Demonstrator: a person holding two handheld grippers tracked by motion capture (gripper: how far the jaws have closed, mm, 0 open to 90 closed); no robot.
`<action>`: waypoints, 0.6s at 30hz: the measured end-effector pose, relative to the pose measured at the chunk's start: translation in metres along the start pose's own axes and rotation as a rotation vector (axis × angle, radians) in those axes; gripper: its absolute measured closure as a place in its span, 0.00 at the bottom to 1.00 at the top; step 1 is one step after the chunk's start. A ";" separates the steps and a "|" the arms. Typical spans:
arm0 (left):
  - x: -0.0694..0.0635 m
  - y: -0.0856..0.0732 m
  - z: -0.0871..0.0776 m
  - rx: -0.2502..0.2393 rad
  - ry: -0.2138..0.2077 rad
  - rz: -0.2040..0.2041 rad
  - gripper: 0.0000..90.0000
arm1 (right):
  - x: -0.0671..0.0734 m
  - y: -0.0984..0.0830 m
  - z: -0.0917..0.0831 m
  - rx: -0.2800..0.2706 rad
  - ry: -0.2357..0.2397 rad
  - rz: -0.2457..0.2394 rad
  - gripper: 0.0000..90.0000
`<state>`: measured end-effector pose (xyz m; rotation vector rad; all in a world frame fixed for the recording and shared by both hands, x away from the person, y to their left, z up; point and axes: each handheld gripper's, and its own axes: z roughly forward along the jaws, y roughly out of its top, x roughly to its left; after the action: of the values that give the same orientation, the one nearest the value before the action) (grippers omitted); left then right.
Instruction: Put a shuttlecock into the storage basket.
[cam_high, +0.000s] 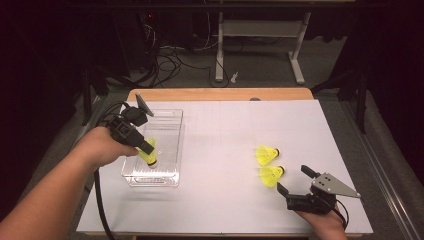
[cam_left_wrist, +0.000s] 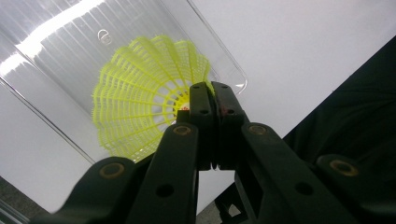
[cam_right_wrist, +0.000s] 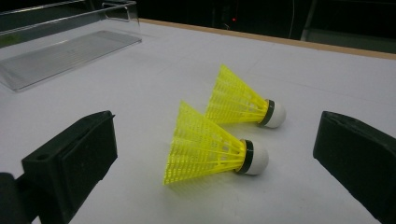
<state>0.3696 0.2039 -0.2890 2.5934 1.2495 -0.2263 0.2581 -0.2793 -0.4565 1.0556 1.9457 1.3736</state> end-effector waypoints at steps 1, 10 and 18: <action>0.000 0.000 0.000 0.001 -0.001 0.002 0.98 | 0.000 0.000 0.000 0.000 0.000 0.000 0.00; 0.003 0.005 -0.001 -0.001 0.008 -0.014 0.98 | 0.000 0.000 0.000 0.002 -0.002 0.000 0.00; 0.003 0.019 -0.007 0.005 0.017 -0.013 0.98 | -0.001 0.000 -0.001 -0.003 -0.003 0.000 0.00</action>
<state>0.3868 0.1966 -0.2801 2.5979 1.2735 -0.2103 0.2582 -0.2803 -0.4562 1.0558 1.9404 1.3738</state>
